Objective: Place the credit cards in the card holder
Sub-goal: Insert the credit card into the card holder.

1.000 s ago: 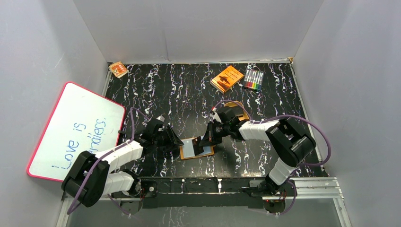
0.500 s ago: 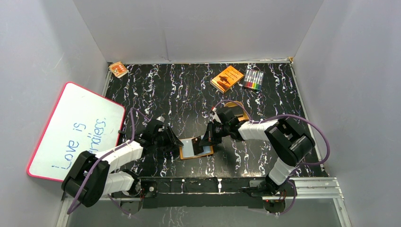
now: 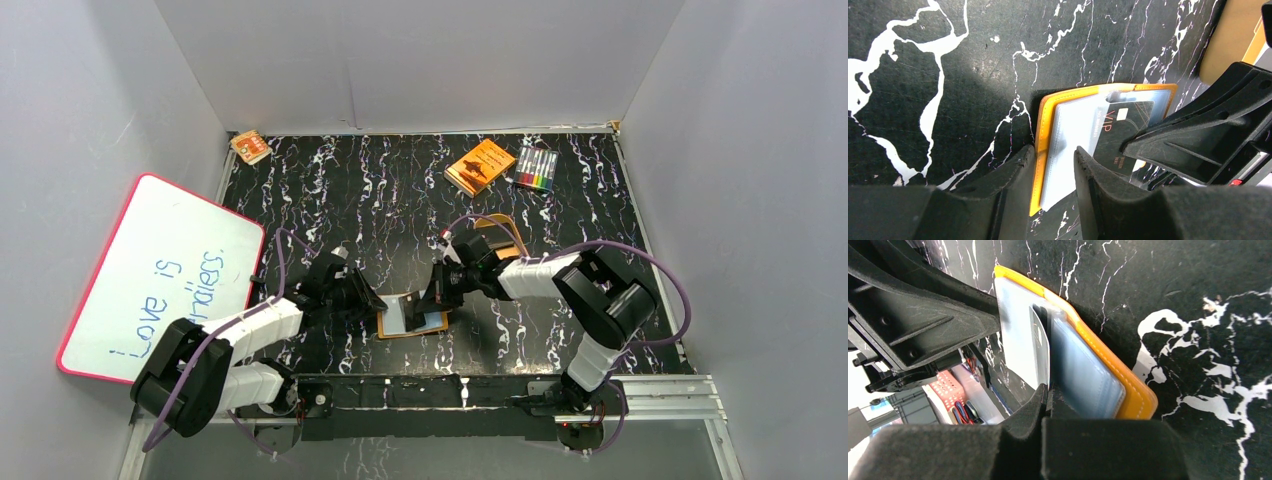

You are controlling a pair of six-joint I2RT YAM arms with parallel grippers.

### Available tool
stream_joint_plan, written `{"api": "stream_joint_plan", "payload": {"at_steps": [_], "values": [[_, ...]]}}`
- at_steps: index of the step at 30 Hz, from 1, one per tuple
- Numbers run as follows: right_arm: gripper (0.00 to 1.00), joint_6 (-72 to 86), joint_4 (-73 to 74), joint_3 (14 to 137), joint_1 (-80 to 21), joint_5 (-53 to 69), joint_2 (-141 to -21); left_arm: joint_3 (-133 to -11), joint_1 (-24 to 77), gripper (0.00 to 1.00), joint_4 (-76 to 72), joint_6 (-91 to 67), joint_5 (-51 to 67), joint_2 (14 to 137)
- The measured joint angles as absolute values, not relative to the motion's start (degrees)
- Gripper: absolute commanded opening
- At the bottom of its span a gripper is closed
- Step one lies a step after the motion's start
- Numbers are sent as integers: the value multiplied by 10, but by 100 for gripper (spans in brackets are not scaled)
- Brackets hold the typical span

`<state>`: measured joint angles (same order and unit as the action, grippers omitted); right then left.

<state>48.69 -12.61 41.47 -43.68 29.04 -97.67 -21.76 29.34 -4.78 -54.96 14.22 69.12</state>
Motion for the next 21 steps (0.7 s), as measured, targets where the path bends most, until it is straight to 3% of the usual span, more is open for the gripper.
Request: {"api": "stream_joint_plan", "payload": {"at_steps": [21], "values": [[0, 554, -153, 392, -452, 237, -963, -208, 290, 29, -63, -555, 144, 691]]}}
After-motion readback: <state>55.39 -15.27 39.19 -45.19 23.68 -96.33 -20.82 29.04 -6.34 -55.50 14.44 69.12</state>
